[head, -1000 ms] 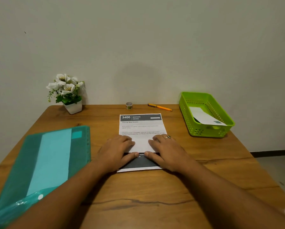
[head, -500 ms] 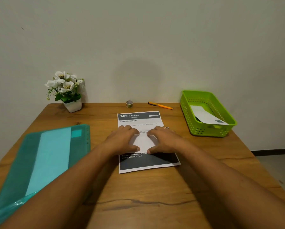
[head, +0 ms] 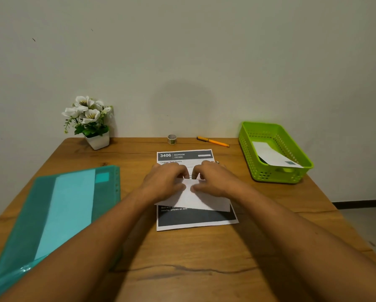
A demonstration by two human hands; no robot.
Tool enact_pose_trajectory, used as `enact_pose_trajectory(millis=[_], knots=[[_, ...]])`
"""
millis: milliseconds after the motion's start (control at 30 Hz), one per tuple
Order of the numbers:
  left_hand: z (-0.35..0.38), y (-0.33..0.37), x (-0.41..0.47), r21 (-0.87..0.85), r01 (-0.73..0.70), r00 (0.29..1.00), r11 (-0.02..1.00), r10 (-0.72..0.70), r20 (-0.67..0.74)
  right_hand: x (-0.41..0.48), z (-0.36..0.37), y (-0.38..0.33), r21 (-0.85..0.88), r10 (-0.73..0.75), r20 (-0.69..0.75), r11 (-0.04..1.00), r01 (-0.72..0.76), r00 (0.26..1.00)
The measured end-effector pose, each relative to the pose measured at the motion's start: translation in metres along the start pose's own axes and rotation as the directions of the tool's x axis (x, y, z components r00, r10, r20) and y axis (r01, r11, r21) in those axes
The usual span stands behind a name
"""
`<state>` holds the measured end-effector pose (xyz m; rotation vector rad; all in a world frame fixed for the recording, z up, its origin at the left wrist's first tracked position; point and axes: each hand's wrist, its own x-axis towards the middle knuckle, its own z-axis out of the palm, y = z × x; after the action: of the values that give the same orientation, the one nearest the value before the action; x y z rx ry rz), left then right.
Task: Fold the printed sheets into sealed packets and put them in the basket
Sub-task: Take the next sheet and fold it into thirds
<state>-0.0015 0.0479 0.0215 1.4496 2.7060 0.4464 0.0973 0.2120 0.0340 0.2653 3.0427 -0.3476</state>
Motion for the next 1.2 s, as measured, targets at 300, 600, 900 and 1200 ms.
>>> enact_pose_trajectory(millis=[300, 600, 900, 1200], knots=[[-0.034, 0.006, -0.005, -0.093, -0.117, 0.976, 0.989, 0.097, -0.196, -0.009, -0.012, -0.013, 0.19, -0.082, -0.187, 0.975, 0.118, 0.979], [-0.06, -0.014, -0.017, -0.731, -0.006, 0.957, 0.682, -0.208, -0.201, -0.016, -0.025, -0.012, 0.321, -0.065, -0.291, 0.933, 0.161, 0.955], [-0.139, 0.022, -0.012, -0.635, -0.288, 0.887, 0.717, -0.05, -0.459, -0.011, -0.077, -0.055, 0.558, -0.006, -0.607, 0.708, 0.432, 0.794], [-0.141, 0.028, -0.013, -0.596, -0.316, 0.854, 0.738, -0.052, -0.517, -0.015, -0.08, -0.055, 0.522, -0.017, -0.642, 0.723, 0.453, 0.767]])
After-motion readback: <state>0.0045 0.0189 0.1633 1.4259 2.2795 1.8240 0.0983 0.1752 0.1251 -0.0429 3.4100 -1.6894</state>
